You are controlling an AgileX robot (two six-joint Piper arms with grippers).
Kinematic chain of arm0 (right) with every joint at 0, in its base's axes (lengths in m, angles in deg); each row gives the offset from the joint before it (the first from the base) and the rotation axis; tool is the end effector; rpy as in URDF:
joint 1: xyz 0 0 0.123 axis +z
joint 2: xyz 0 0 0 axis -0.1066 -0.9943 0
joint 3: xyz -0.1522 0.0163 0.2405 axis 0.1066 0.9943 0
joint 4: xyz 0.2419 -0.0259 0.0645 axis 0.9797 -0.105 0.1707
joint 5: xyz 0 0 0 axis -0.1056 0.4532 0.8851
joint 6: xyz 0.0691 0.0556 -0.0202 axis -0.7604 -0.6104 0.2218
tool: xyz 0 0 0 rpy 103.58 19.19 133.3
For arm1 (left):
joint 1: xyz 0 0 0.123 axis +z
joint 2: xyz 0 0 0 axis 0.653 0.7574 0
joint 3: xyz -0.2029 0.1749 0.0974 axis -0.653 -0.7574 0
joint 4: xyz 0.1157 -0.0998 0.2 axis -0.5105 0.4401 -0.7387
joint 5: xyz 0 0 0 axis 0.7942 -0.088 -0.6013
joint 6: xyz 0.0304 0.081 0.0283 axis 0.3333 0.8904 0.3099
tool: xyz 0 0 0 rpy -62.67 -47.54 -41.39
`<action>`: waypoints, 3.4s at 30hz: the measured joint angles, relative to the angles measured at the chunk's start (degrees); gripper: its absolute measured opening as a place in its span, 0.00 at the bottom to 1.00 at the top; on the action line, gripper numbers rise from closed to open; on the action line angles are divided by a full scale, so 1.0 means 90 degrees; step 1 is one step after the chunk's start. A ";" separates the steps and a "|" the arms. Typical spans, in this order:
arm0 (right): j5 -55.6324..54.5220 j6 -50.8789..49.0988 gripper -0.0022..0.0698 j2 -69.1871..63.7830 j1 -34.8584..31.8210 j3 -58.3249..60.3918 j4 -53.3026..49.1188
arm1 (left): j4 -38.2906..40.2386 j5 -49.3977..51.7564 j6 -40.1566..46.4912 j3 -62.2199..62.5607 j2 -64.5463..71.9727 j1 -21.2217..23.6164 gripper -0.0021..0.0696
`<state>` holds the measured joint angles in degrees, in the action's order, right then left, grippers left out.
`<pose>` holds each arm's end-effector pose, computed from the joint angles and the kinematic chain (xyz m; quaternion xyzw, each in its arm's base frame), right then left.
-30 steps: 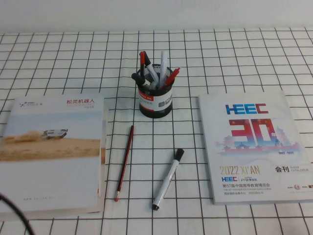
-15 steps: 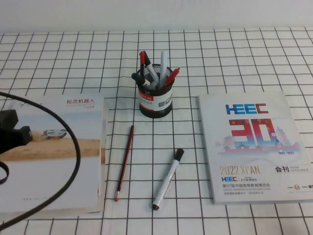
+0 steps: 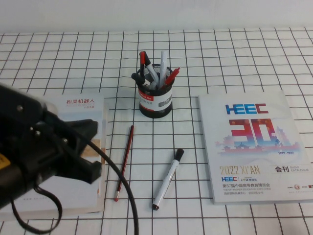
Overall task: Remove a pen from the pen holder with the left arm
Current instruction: 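Take a marker out of the pen holder and lay it on the table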
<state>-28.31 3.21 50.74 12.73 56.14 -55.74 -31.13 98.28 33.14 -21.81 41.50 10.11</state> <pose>0.0511 0.0108 0.1713 0.0047 0.8040 0.1044 0.5854 0.1637 -0.1056 0.2911 0.2508 0.7953 -0.1719 0.5245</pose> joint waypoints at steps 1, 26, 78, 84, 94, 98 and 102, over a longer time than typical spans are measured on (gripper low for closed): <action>0.0000 0.0000 0.01 0.0000 0.0000 0.0000 0.0000 | 0.0000 0.0000 0.0000 0.0000 0.0000 -0.0170 0.02; 0.0000 0.0000 0.01 0.0000 0.0000 0.0000 0.0000 | -0.3466 -0.6188 -0.4574 -0.2220 0.1543 -0.0964 0.16; 0.0000 0.0000 0.01 0.0000 0.0000 0.0000 0.0000 | -0.2455 -0.7325 -0.5189 0.2667 0.7187 -0.0131 0.55; 0.0000 0.0000 0.01 0.0000 0.0000 0.0000 0.0000 | -0.2455 -0.7309 -0.5411 0.2667 0.7214 -0.0126 0.45; 0.0000 0.0000 0.01 0.0000 0.0000 0.0000 0.0000 | -0.2455 -0.7306 -0.5502 0.2667 0.7214 -0.0126 0.34; 0.0000 0.0000 0.01 0.0000 0.0000 0.0000 0.0000 | -0.2455 -0.7306 -0.5502 0.2667 0.7214 -0.0126 0.30; 0.0000 0.0000 0.01 0.0000 0.0000 0.0000 0.0000 | -0.2455 -0.7306 -0.5517 0.2667 0.7214 -0.0126 0.20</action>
<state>-28.31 3.21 50.74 12.73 56.14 -55.74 -53.22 32.53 -16.51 2.19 106.42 8.98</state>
